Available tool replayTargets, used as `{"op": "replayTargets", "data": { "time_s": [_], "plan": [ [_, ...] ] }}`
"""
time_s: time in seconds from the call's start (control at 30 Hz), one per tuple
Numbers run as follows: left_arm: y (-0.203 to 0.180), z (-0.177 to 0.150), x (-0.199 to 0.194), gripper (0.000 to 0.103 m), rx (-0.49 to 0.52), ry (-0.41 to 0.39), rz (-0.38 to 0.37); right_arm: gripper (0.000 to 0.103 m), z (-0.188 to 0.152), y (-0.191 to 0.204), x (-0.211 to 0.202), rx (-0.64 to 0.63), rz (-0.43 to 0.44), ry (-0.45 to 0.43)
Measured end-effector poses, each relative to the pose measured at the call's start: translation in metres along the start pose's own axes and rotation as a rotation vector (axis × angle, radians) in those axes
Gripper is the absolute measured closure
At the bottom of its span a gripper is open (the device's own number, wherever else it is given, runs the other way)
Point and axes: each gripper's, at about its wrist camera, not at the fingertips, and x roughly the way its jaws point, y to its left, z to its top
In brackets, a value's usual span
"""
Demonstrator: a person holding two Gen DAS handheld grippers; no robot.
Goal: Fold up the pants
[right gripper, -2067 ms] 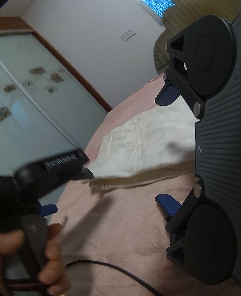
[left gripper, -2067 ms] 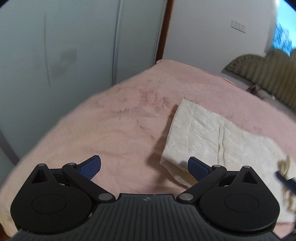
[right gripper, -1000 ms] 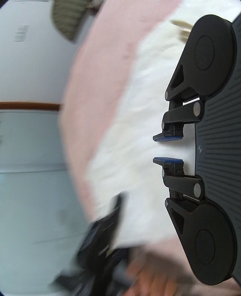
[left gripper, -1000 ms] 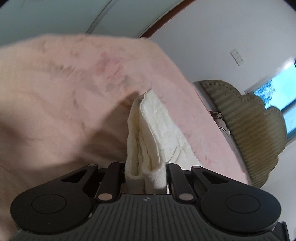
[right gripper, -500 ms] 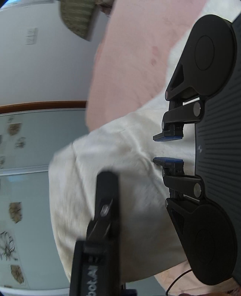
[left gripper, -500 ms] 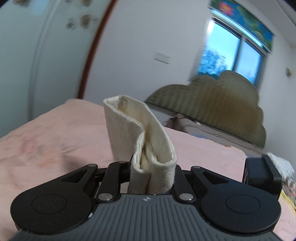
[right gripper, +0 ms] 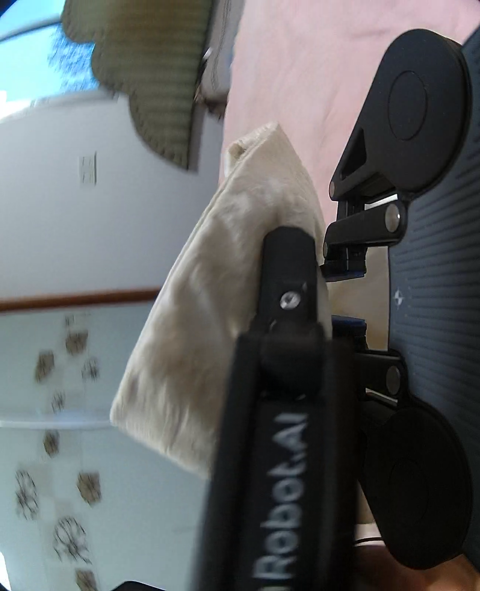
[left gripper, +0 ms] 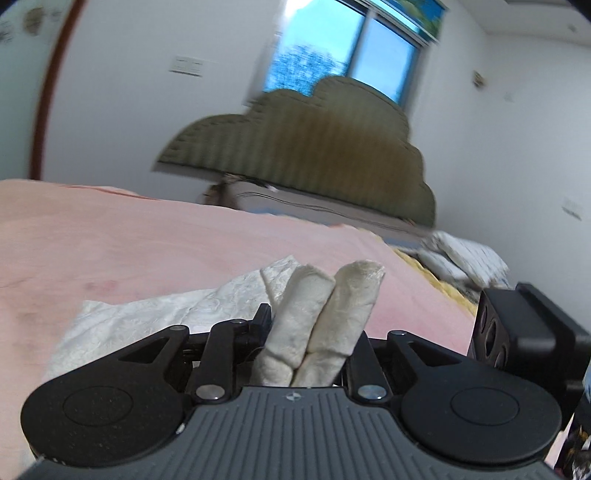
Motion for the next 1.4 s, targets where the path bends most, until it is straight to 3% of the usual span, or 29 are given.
{"op": "replayTargets", "data": {
  "time_s": [0.2, 0.33, 0.5, 0.53, 0.67, 0.8, 0.87, 0.93, 1.0, 1.07, 1.2, 1.33, 1.4],
  "plan": [
    [-0.031, -0.028, 0.033, 0.082, 0.05, 0.041, -0.071, 0.085, -0.012, -0.029, -0.006, -0.053, -0.051, 0.025],
    [-0.043, -0.046, 0.052, 0.08, 0.043, 0.1, -0.088, 0.085, -0.017, -0.042, -0.005, -0.008, -0.093, 0.086],
    [-0.04, -0.063, 0.074, 0.074, 0.029, 0.199, -0.102, 0.067, -0.038, -0.049, -0.018, 0.077, -0.231, 0.177],
    [-0.036, -0.066, 0.077, 0.073, 0.019, 0.227, -0.103, 0.067, -0.041, -0.051, -0.025, 0.1, -0.264, 0.177],
    [-0.025, -0.068, 0.077, 0.063, -0.004, 0.297, -0.139, 0.061, -0.05, -0.061, -0.061, 0.195, -0.379, 0.183],
    [-0.02, -0.061, 0.055, 0.035, 0.015, 0.328, -0.254, 0.061, -0.036, -0.065, -0.083, 0.171, -0.569, 0.163],
    [-0.008, -0.051, 0.038, 0.033, 0.013, 0.277, -0.283, 0.061, -0.026, -0.057, -0.091, 0.121, -0.619, 0.118],
    [0.008, -0.035, 0.024, 0.024, 0.034, 0.191, -0.193, 0.061, -0.007, -0.051, -0.081, 0.091, -0.571, 0.087],
    [0.03, -0.018, 0.017, 0.022, 0.055, 0.099, -0.037, 0.061, 0.011, -0.042, -0.058, 0.049, -0.483, 0.09],
    [0.056, -0.006, 0.023, 0.021, 0.052, 0.065, 0.116, 0.061, 0.024, -0.03, -0.024, -0.006, -0.375, 0.127],
    [0.098, 0.0, 0.056, 0.021, 0.018, 0.179, 0.26, 0.061, 0.033, -0.019, 0.048, -0.02, -0.215, 0.259],
    [0.11, -0.022, 0.086, 0.02, 0.071, 0.3, 0.27, 0.062, 0.019, -0.021, 0.066, -0.085, -0.257, 0.354],
    [0.105, -0.035, 0.092, 0.018, 0.138, 0.306, 0.284, 0.062, 0.014, -0.025, 0.055, -0.088, -0.284, 0.372]
  ]
}}
